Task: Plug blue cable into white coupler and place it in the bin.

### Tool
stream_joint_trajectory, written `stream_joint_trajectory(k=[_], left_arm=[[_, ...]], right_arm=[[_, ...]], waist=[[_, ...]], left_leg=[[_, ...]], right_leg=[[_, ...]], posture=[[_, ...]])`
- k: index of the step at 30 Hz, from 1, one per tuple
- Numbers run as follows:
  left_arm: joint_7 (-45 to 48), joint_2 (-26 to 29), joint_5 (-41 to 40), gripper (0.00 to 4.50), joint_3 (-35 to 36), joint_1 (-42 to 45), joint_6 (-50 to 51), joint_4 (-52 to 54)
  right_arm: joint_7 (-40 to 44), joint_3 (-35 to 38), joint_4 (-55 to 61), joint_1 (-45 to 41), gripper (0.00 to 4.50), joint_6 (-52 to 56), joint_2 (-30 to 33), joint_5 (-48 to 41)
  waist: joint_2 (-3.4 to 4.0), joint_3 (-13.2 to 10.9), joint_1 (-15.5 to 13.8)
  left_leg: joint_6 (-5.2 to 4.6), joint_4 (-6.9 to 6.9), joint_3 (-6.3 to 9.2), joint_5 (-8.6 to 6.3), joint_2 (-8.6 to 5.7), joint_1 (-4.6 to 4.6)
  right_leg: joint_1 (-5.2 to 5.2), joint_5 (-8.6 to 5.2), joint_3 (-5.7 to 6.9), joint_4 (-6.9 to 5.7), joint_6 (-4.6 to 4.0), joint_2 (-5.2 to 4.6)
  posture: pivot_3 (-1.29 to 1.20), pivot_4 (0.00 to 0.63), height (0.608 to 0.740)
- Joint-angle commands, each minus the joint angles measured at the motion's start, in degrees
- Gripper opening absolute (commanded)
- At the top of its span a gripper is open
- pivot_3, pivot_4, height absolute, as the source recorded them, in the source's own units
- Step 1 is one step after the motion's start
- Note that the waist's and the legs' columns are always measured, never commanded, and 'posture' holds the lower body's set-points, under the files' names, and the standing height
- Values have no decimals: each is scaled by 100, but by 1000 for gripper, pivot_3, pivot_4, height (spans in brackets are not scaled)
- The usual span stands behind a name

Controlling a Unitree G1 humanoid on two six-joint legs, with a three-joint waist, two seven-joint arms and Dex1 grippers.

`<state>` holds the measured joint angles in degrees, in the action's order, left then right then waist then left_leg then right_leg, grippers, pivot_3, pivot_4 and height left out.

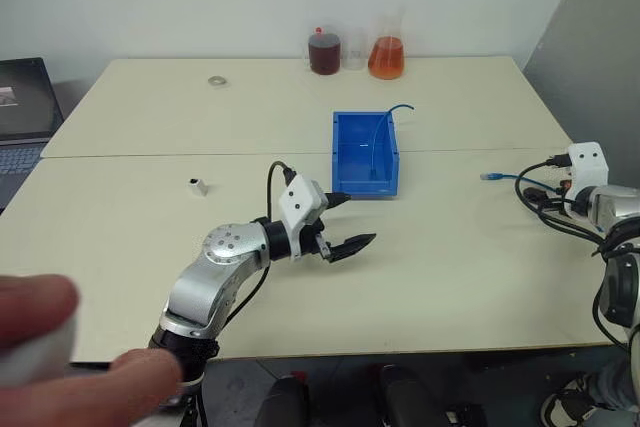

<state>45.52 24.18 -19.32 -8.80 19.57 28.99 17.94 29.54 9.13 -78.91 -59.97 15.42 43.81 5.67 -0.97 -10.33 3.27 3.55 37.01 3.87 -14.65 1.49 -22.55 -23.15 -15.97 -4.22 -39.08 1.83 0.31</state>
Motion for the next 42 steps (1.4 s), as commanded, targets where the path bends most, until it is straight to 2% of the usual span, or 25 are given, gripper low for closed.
stream_joint_trajectory(k=[1, 6, 10, 13, 21, 26, 32, 36, 39, 42], left_arm=[[-109, 80, -139, 4500, 114, -178, 100, 462], [-191, 158, -196, 4500, 162, -286, 202, 623], [-257, 162, -225, 4500, 181, -272, 264, 654], [-276, 150, -214, 4500, 156, -270, 266, 644], [-377, 147, -244, 4500, 210, -349, 330, 746], [-412, 173, -243, 4500, 237, -417, 315, 791], [-421, 49, -204, 4500, 132, -369, 216, 672], [-441, -107, -157, 4500, 35, -370, 121, 555], [-424, -214, -162, 4500, -45, -391, 75, 504], [-417, -285, -154, 4500, -109, -393, 57, 485]], right_arm=[[-208, 97, 44, 79, 4470, 35, 157, 38], [-57, 278, 33, 44, 4470, 378, 102, -95], [401, 258, 50, -86, 4470, 531, -14, -61], [477, 270, 55, -133, 3924, 581, -63, -59], [393, 217, 58, -180, 1736, 556, -93, 53], [405, 58, 61, -216, 670, 424, -78, 192], [-747, 25, 58, -268, 670, 243, 164, 365], [-686, -2, 63, -294, 670, 322, 309, 383], [-379, -56, 62, -257, 1198, 439, 440, 417], [-292, -11, 61, -203, 2035, 491, 543, 403]], waist=[[0, 0, 0], [0, 0, -6], [0, 0, -2], [0, 0, 11], [0, 0, 3], [0, 0, 1], [1, 0, -17], [1, 0, -20], [1, 0, -15], [2, 1, -2]], left_leg=[[0, 0, 0, 0, 0, 1], [0, 2, 1, 0, 0, 3], [0, 2, 1, 0, 0, 5], [0, 1, 0, 0, 1, 7], [0, 2, 0, 0, 3, 8], [0, 2, 0, 0, 2, 8], [0, 3, 0, 0, 0, 6], [1, 1, -1, 0, -5, 1], [0, 0, -2, 0, -4, 3], [0, 0, -3, 0, -3, 5]], right_leg=[[1, 0, 0, 0, 0, 0], [5, 1, 1, 0, 1, 0], [5, 1, 1, 0, 1, 1], [6, 1, 0, 0, 1, 2], [7, 1, -1, -1, 1, 4], [8, 1, -1, -1, 2, 4], [7, 1, -1, -1, 2, 1], [4, 1, -2, 2, 2, -4], [4, 1, -2, 3, 2, -3], [4, 1, -3, 1, 2, -1]], posture=[[0, 150, 740], [0, 150, 740], [0, 150, 740], [0, 150, 740], [0, 150, 740], [0, 150, 740], [0, 150, 740], [0, 150, 740], [0, 150, 740], [0, 150, 740]])
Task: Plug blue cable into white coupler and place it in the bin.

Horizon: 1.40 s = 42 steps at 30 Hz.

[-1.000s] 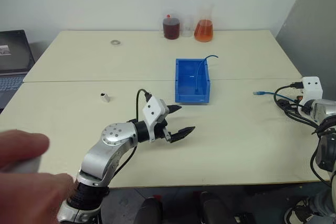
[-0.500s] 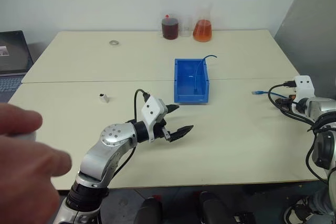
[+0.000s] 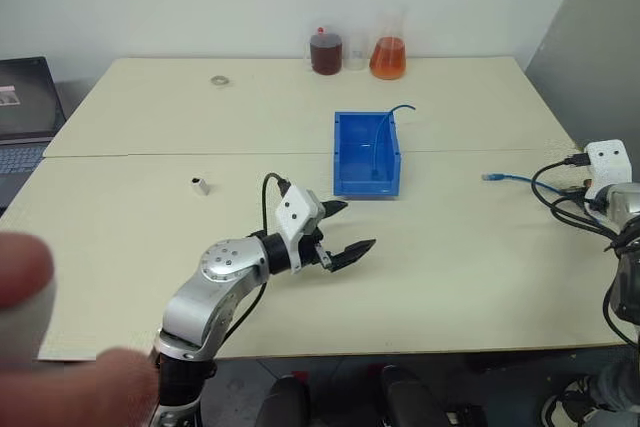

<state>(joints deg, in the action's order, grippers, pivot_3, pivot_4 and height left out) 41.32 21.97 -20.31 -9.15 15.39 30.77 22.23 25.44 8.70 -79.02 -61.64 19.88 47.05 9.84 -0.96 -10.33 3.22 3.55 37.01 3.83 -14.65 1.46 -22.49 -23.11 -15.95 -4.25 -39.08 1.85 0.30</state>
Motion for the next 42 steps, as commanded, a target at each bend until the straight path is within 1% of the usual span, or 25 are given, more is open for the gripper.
stream_joint_trajectory(k=[1, 2, 6, 10, 11, 17, 23, 31, 33, 34, 42], left_arm=[[2, -78, -60, 4500, -86, 26, -115, 58], [22, -75, -69, 4500, -81, 30, -117, 43], [112, -4, -184, 4500, 44, 25, -7, 67], [116, 74, -295, 4500, 99, -63, 123, 215], [107, 99, -329, 4500, 100, -94, 151, 259], [84, 226, -472, 4500, 126, -240, 303, 472], [44, 291, -569, 4500, 111, -277, 401, 554], [-35, 339, -625, 4500, 134, -381, 459, 698], [-64, 342, -630, 4500, 135, -410, 468, 726], [-76, 344, -633, 4500, 135, -416, 470, 731], [-120, 390, -655, 4500, 169, -376, 450, 696]], right_arm=[[160, 57, 72, -28, 2283, 65, 237, -36], [262, 87, 71, -12, 2588, 93, 267, -69], [541, 231, 68, 54, 3465, 150, 419, -198], [495, 309, 65, 145, 4376, 185, 502, -263], [448, 339, 64, 155, 4441, 206, 513, -300], [145, 568, 65, 162, 4441, 390, 474, -462], [2, 954, 74, 68, 4441, 666, 323, -822], [89, 859, 88, 139, 4441, 698, 259, -714], [80, 866, 88, 141, 4075, 696, 232, -724], [82, 870, 89, 139, 3977, 701, 217, -730], [201, 782, 92, 112, 2002, 691, 140, -655]], waist=[[1, 0, 6], [1, 0, 9], [1, 1, 7], [1, 0, 1], [1, 0, 2], [1, 0, 10], [1, 1, 8], [1, 1, 5], [1, 1, 5], [1, 1, 5], [2, 1, 6]], left_leg=[[0, 0, 0, 0, 0, 1], [0, 0, 0, 0, 1, 1], [0, 0, -1, 0, 1, 1], [0, 0, -1, 0, 0, 0], [0, 0, -1, 0, 0, 0], [0, 0, -4, 0, 1, 4], [0, 0, -5, 0, 1, 3], [0, 0, -5, 0, 1, 2], [0, 0, -5, 0, 1, 2], [0, 0, -5, 0, 1, 2], [0, 0, -6, 0, 1, 2]], right_leg=[[0, 0, 0, 0, 0, 0], [0, 0, -1, 0, 0, 1], [0, 0, -1, 0, 0, 2], [0, 0, -1, 0, 0, 2], [0, 0, -1, 1, 0, 2], [0, 0, -5, -1, 0, 2], [0, 0, -6, -1, 0, 2], [0, 0, -6, 1, 0, 2], [0, 0, -7, 0, 0, 2], [0, 0, -7, 0, 0, 2], [0, 0, -7, 0, 0, 2]], posture=[[0, 150, 740], [0, 150, 740], [0, 150, 740], [0, 150, 740], [0, 150, 740], [0, 150, 740], [0, 150, 740], [0, 150, 740], [0, 150, 740], [0, 150, 740], [0, 150, 740]])
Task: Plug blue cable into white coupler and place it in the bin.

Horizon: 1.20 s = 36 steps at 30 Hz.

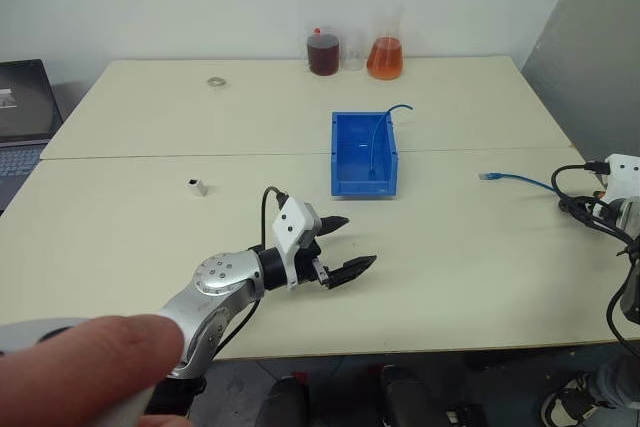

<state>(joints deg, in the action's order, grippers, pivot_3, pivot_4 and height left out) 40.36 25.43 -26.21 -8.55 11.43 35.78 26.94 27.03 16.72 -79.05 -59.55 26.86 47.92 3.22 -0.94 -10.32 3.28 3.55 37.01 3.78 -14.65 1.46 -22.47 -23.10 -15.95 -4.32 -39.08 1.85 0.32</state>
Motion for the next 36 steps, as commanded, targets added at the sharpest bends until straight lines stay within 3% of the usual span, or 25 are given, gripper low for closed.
stream_joint_trajectory(k=[1, 4, 8, 23, 27, 33, 36], left_arm=[[-23, 54, -68, 4500, 115, 25, -59, 217], [-33, 62, -70, 4500, 113, 45, -67, 206], [-53, 30, -51, 4500, 67, 69, -90, 189], [-206, -285, 161, 4500, 1, 192, -472, -229], [-152, -191, 132, 4500, 160, 167, -514, -323], [67, 288, 53, 4500, 471, -401, -512, -128], [197, 554, 15, 4500, 615, -876, -532, 72]], right_arm=[[56, -34, 95, -96, 1820, -11, 49, 21], [73, -49, 95, -95, 867, -18, 46, 38], [125, -107, 98, -111, 81, -2, 47, 68], [622, -322, 205, -465, 81, 441, 77, -5], [1075, -443, 293, -492, 81, 869, 42, -54], [2672, -1156, 842, -55, 81, 1740, 53, 71], [3867, -1856, 2270, 1126, 81, 1828, 361, 93]], waist=[[0, 0, -1], [0, 0, 1], [0, 0, 3], [0, 0, -6], [1, 0, 1], [2, 1, 3], [1, 2, -12]], left_leg=[[0, 0, 0, 0, 0, 0], [0, 0, 0, 0, 0, 1], [0, 0, 0, 0, 1, 1], [0, 0, -1, 0, 0, 0], [0, 0, -1, 0, 1, 1], [-1, -2, 0, 0, 3, 3], [-1, -2, 4, -1, 4, 1]], right_leg=[[0, 0, 0, 0, 0, 0], [0, 0, 0, 0, 0, 0], [0, 0, 0, 0, 0, 1], [0, 0, 0, 0, 0, 1], [0, 0, 0, 0, 0, 1], [0, 0, 0, 0, 0, 2], [1, 0, 5, 2, 0, 1]], posture=[[0, 150, 740], [0, 150, 740], [0, 150, 740], [0, 150, 740], [0, 150, 740], [0, 150, 740], [0, 150, 740]])
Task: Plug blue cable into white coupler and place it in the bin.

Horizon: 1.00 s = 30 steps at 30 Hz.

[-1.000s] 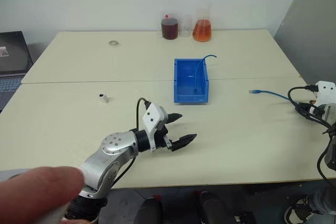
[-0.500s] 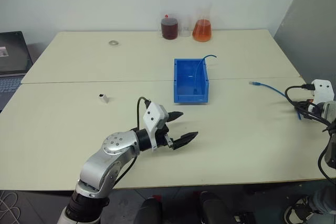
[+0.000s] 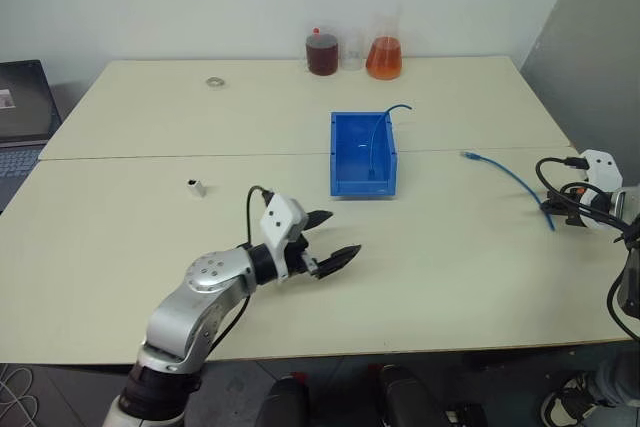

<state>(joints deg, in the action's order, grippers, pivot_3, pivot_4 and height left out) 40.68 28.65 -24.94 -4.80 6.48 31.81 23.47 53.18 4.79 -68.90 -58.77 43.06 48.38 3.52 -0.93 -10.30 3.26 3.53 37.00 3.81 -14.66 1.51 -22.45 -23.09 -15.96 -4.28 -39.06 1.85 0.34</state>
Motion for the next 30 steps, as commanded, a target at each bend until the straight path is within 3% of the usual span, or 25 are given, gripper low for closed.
stream_joint_trajectory(k=[1, 5, 8, 14, 24, 30], left_arm=[[196, 313, -119, 4500, 298, -542, -146, 485], [268, 505, -216, 4500, 522, -949, -158, 676], [277, 559, -257, 4500, 607, -1032, -150, 717], [260, 665, -253, 4500, 726, -1685, -186, 1109], [-396, 303, 22, 4500, 1234, -3115, -633, 1513], [-889, -93, 200, 4500, 1424, -3560, -901, 1559]], right_arm=[[1613, -860, 2091, 1747, 81, 13, 553, 18], [2163, -943, 4304, 3745, 81, -1027, 1280, -172], [2060, -830, 4751, 4086, 81, -1364, 1310, -247], [1892, -1014, 5606, 3977, 81, -1844, 692, -398], [1359, -1712, 6343, 3036, 81, -1242, -1073, -374], [1143, -2052, 6189, 2694, 81, -1052, -1573, -265]], waist=[[3, 3, -49], [-5, 18, -246], [-20, 17, -230], [-66, 10, 2], [-75, 11, 199], [-68, 8, 133]], left_leg=[[0, 1, 6, -1, 3, -3], [0, 1, 44, -3, 2, -16], [0, 3, 50, -3, 3, 34], [3, -10, 36, -8, 27, 165], [21, -15, 30, -20, 112, 186], [23, -15, 30, -21, 105, 168]], right_leg=[[1, -1, 6, 1, 0, 0], [6, -6, 39, 7, -5, -3], [62, -10, 47, 14, -4, 0], [172, -62, 24, 10, -5, 22], [162, -57, 16, -2, -32, 98], [144, -57, 16, -1, -38, 102]], posture=[[0, 150, 740], [0, 150, 740], [0, 150, 740], [0, 150, 740], [0, 150, 740], [0, 150, 740]])
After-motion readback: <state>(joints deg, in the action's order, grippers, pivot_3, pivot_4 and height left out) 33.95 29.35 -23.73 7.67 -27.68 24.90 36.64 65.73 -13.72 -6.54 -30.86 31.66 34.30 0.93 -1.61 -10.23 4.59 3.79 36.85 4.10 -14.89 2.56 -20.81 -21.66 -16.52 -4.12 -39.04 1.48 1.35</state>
